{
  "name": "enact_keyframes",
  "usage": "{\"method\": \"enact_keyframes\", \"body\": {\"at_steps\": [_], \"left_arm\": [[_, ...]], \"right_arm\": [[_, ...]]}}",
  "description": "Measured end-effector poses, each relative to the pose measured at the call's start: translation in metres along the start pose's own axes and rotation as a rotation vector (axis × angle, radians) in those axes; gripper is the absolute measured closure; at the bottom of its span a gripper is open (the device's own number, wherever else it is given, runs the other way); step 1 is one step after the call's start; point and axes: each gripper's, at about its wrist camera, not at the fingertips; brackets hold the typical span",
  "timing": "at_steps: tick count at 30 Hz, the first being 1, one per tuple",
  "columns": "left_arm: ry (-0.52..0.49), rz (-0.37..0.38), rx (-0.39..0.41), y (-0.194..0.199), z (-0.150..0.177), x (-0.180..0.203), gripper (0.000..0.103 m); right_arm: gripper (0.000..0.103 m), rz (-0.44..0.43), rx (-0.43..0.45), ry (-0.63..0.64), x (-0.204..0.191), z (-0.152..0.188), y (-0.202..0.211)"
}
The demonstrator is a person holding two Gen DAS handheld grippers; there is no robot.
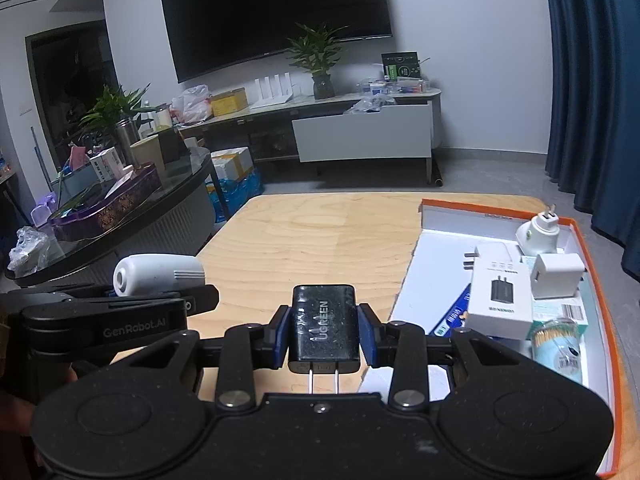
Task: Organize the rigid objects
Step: 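Carry the white diffuser and black charger toward the open box with both grippers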
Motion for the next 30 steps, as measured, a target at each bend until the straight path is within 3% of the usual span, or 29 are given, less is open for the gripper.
{"method": "enact_keyframes", "body": {"at_steps": [30], "left_arm": [[-0.033, 0.047, 0.031, 0.026, 0.010, 0.019, 0.049]], "right_arm": [[0.059, 0.023, 0.062, -0.030, 0.012, 0.011, 0.039]]}}
Point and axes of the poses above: each gripper's, at about its wrist camera, not at the fingertips, and y roughly against the way its jaws point, x to its right, z to its underside, and after that the axes turned 8 degrees about x, right-handed
